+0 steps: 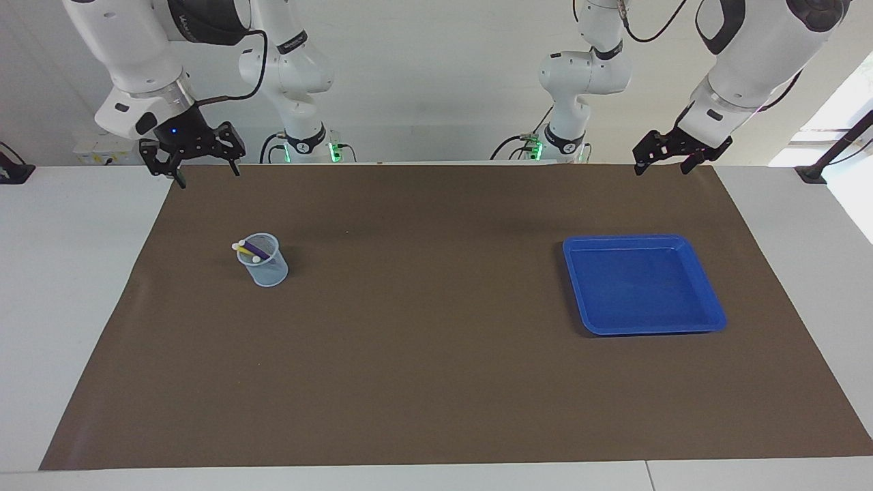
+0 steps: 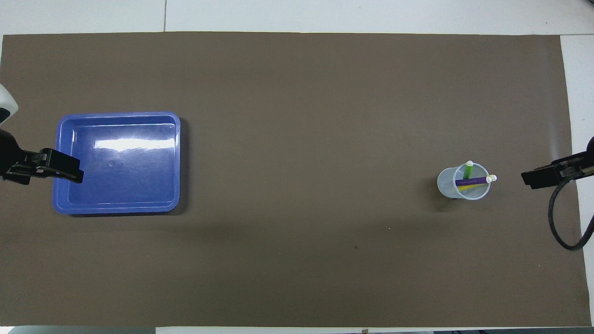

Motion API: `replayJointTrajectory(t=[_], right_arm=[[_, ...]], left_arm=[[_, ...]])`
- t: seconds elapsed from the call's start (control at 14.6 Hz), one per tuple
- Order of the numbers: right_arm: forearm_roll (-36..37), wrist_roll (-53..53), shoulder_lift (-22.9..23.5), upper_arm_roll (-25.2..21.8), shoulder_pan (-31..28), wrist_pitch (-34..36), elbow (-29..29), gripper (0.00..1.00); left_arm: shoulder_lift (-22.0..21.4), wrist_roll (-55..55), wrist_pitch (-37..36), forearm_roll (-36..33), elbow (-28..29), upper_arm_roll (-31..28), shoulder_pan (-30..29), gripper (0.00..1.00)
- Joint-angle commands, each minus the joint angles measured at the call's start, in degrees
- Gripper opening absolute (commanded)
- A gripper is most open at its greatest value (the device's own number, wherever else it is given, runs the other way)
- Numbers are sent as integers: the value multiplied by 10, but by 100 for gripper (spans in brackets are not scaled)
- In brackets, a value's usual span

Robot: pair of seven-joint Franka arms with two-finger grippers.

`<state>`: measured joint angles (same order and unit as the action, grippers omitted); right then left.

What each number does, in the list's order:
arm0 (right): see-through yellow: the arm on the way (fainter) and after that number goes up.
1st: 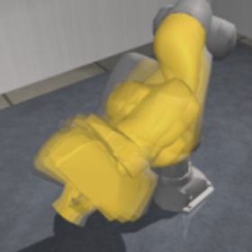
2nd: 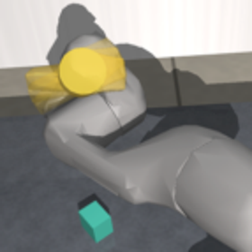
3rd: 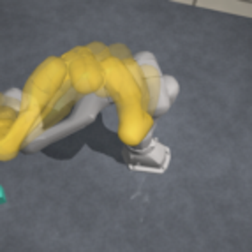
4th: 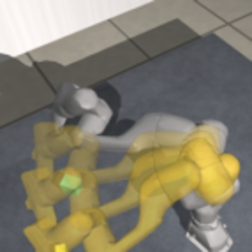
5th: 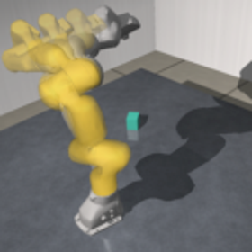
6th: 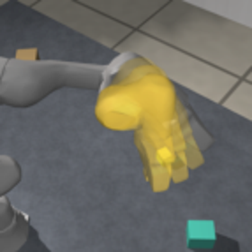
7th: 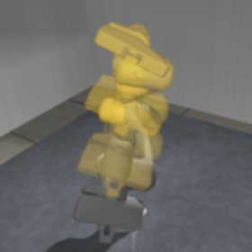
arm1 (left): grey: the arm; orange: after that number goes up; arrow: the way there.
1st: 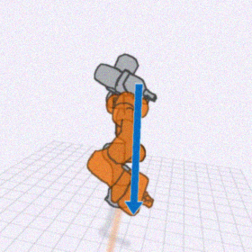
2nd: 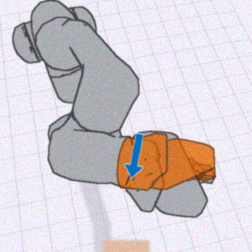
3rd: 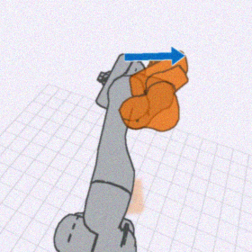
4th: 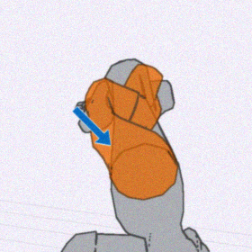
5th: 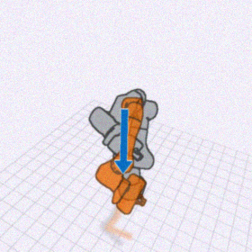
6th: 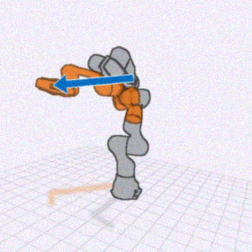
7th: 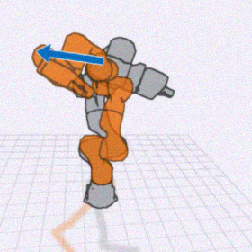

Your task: Transfer and insert pens with both arms

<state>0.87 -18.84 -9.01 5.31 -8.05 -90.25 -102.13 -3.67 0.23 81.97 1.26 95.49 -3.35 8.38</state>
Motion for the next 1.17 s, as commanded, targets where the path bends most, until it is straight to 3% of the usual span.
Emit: replayJointTrajectory(t=[0.0,0.21,0.48,0.76,1.1], right_arm=[[17,47,16,8,0,52,43,100],[11,57,15,7,1,56,54,100],[7,55,9,3,-8,61,44,100],[-3,83,15,2,-6,51,47,100],[7,122,70,-26,35,97,104,100]], left_arm=[[8,-31,25,-12,6,2,-3,100],[32,-23,32,-7,-6,-2,-2,100],[61,-3,-37,-2,-102,2,1,100],[24,-7,-1,-4,-31,2,1,100],[25,-7,8,-2,-30,3,-3,100]])
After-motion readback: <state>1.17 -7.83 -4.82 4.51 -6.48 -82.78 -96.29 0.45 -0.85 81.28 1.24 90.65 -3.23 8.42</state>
